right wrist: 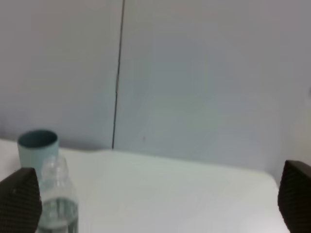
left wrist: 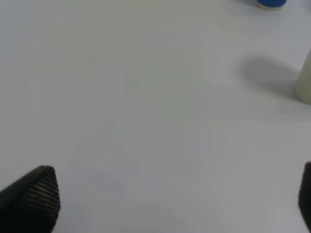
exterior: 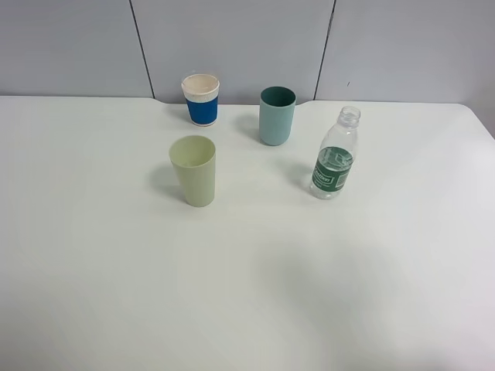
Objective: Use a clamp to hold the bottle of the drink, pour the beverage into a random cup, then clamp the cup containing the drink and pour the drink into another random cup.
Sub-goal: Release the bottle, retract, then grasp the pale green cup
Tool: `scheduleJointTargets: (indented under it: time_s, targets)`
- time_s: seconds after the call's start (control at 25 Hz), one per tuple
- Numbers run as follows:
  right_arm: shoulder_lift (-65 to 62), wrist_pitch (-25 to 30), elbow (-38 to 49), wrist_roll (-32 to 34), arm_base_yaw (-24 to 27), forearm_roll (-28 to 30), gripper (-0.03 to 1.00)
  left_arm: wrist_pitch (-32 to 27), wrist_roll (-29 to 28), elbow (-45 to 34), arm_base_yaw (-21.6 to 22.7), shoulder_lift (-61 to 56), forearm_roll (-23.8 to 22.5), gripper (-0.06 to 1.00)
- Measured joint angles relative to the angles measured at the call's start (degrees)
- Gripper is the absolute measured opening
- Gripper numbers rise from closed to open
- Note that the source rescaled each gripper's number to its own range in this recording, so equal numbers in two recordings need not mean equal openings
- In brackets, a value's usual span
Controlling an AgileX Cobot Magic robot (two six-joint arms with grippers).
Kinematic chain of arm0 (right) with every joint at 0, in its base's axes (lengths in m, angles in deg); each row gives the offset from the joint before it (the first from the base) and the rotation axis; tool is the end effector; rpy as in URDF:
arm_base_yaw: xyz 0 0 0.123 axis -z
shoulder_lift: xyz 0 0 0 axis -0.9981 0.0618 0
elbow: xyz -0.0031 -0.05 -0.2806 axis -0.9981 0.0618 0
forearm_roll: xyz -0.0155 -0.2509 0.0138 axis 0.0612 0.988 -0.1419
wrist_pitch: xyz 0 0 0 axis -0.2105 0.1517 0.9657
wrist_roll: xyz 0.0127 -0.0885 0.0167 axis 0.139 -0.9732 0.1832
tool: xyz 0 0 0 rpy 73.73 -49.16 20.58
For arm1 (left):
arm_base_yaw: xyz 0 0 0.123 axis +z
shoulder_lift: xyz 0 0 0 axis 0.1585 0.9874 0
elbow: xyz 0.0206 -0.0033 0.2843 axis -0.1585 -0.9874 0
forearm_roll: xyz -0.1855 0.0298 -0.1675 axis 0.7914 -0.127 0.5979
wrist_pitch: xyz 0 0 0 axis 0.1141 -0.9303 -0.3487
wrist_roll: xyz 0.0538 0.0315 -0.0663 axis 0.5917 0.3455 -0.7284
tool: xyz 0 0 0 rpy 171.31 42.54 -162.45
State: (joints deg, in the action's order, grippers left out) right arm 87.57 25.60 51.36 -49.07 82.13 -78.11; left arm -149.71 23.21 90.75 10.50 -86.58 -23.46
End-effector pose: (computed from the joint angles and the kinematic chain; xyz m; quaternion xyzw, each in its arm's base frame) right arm 0.0067 0.0013 0.3088 -0.0874 0.7288 -0.0240 0.6787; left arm -0.0055 -0.0033 0.2790 0.0051 0.8492 -0.0048 0.5280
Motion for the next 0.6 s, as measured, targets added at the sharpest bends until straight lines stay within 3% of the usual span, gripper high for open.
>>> scheduleJointTargets:
  time_s: [0.2,0.48,0.6]
  targets:
    - [0.00,12.21,-0.67,2.82,0.00,0.79,0.93,0.00,0.00,0.00,0.00,0.00,0.00,1.00]
    - [0.00,23.51,-1.32,4.63,0.00,0.79,0.93,0.00,0.00,0.00,0.00,0.00,0.00,1.00]
    - [0.00,24.76,-1.32,4.67,0.00,0.79,0.93,0.00,0.00,0.00,0.00,0.00,0.00,1.00]
